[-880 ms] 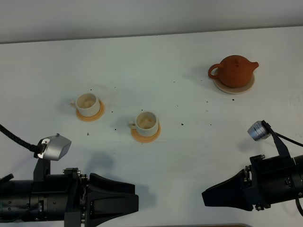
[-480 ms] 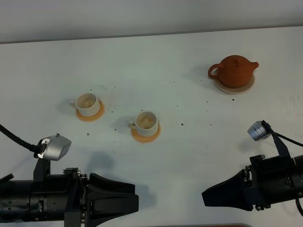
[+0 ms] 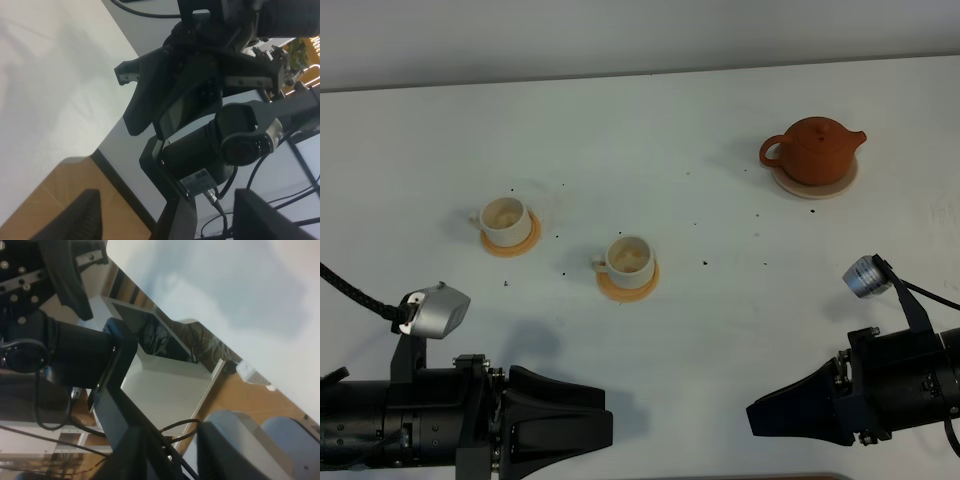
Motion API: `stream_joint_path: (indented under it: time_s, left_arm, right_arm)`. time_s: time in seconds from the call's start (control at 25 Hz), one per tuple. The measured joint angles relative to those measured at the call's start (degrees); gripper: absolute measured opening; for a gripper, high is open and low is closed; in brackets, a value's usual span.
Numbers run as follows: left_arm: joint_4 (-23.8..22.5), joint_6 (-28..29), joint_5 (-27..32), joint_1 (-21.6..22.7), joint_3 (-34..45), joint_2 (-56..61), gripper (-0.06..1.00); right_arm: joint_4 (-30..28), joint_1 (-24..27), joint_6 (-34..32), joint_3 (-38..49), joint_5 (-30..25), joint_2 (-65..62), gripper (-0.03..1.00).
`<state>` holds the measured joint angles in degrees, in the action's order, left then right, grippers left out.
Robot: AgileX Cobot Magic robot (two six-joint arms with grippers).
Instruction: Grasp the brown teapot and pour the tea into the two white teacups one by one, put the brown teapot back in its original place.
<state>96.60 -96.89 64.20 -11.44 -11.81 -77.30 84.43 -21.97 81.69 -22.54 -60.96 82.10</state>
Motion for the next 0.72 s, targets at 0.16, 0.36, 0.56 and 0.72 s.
stream_joint_path:
  time_s: [0.16,0.36,0.56,0.72]
  left_arm:
    - [0.1,0.0,0.0,0.0,0.0,0.0,0.55]
    - [0.1,0.0,0.0,0.0,0.0,0.0,0.55]
    - [0.5,0.0,0.0,0.0,0.0,0.0,0.55]
    - [2.0,0.0,0.1,0.0,0.0,0.0,0.55]
  right_arm:
    - [0.0,0.0,0.0,0.0,0.1,0.0,0.24]
    - [0.0,0.0,0.0,0.0,0.2,0.0,0.24]
    - [0.0,0.0,0.0,0.0,0.2,0.0,0.24]
    - [0.5,0.0,0.0,0.0,0.6,0.0,0.24]
